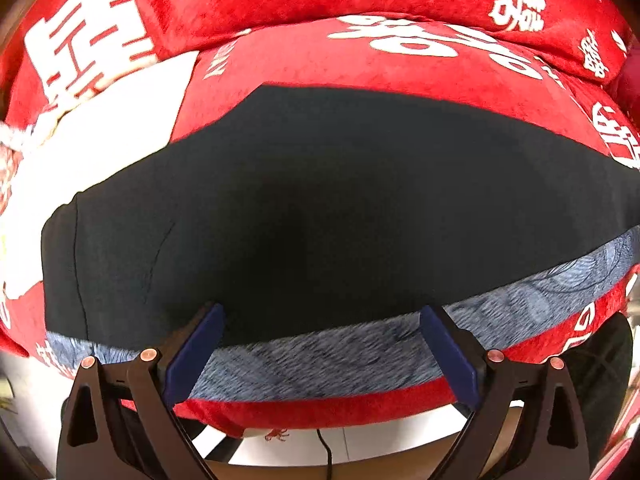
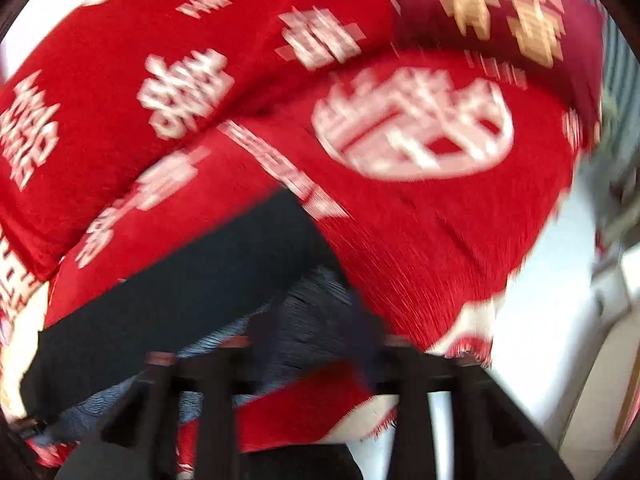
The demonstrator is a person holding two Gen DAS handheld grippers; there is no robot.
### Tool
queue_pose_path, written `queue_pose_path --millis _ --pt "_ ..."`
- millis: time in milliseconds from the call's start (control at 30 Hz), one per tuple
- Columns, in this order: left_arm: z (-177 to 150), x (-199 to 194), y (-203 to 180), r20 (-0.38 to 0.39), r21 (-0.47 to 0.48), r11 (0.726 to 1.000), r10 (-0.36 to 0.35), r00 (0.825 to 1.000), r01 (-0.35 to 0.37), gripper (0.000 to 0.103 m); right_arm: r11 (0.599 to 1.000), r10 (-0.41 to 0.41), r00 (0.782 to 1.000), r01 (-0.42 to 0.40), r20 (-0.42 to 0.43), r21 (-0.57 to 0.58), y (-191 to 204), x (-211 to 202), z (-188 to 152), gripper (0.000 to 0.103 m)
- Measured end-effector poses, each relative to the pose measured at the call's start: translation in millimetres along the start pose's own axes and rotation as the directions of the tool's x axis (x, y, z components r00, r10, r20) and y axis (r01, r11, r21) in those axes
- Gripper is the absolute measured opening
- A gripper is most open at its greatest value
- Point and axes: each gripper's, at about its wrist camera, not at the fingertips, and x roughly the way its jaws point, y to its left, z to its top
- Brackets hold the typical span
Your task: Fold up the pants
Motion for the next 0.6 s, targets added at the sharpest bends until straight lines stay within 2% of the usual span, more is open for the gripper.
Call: queue_pose_path --millis 33,67,133,233,267,300,333,400,433,500,533,600 --pt "3 -1 -10 0.007 0.013 1.000 -0.009 1.000 0.009 0.098 0.998 0.032 0.999 -0.032 -0.002 -0.061 23 -3 -2 0.083" --pt "5 -2 -21 0.016 0.035 0.999 -0.013 1.000 0.012 0.098 0.985 0.078 0.996 -0.082 -0.033 -0.152 55 -3 -8 0.083" --pt "5 -2 -39 0.041 0.088 0.996 0.017 0.999 -0.021 0.098 0.935 0.144 0.984 -0.170 -0.106 -0.311 112 0 -29 0.083" --pt "0 3 -52 0.065 0.149 0.985 0.084 0.994 -0.093 0.098 0.858 0.138 0.969 -0.220 -0.204 -0.464 179 18 -71 0.083" --pt "-5 6 -50 0.066 0.158 0.981 0.098 0.993 -0.108 0.099 0.847 0.142 0.963 -0.238 -0.229 -0.475 186 23 -80 0.083" --pt "-8 7 -46 0.069 0.159 0.981 0.097 0.993 -0.107 0.103 0.839 0.141 0.956 -0.254 -0.258 -0.481 192 30 -89 0.083" --pt "-12 8 -38 0.075 0.153 0.982 0.101 0.992 -0.111 0.103 0.834 0.113 0.953 -0.244 -0.280 -0.495 194 39 -97 0.083" --pt "-19 8 -18 0.068 0.128 0.986 0.097 0.993 -0.105 0.103 0.833 0.052 0.965 -0.185 -0.259 -0.521 191 50 -99 0.084" --pt "-22 8 -8 0.064 0.110 0.988 0.098 0.993 -0.105 0.103 0.848 0.056 0.966 -0.180 -0.254 -0.498 182 50 -94 0.086" --pt "-29 13 16 0.044 0.060 0.993 0.098 0.994 -0.100 0.103 0.896 -0.009 0.972 -0.096 -0.235 -0.433 155 51 -80 0.086" --pt "-34 16 33 0.028 0.018 0.997 0.070 0.997 -0.071 0.103 0.916 -0.041 0.972 -0.055 -0.230 -0.397 138 53 -73 0.088" --pt "-43 17 55 0.024 -0.034 0.997 0.067 0.997 -0.066 0.103 0.946 -0.088 0.966 0.005 -0.242 -0.323 108 58 -63 0.089"
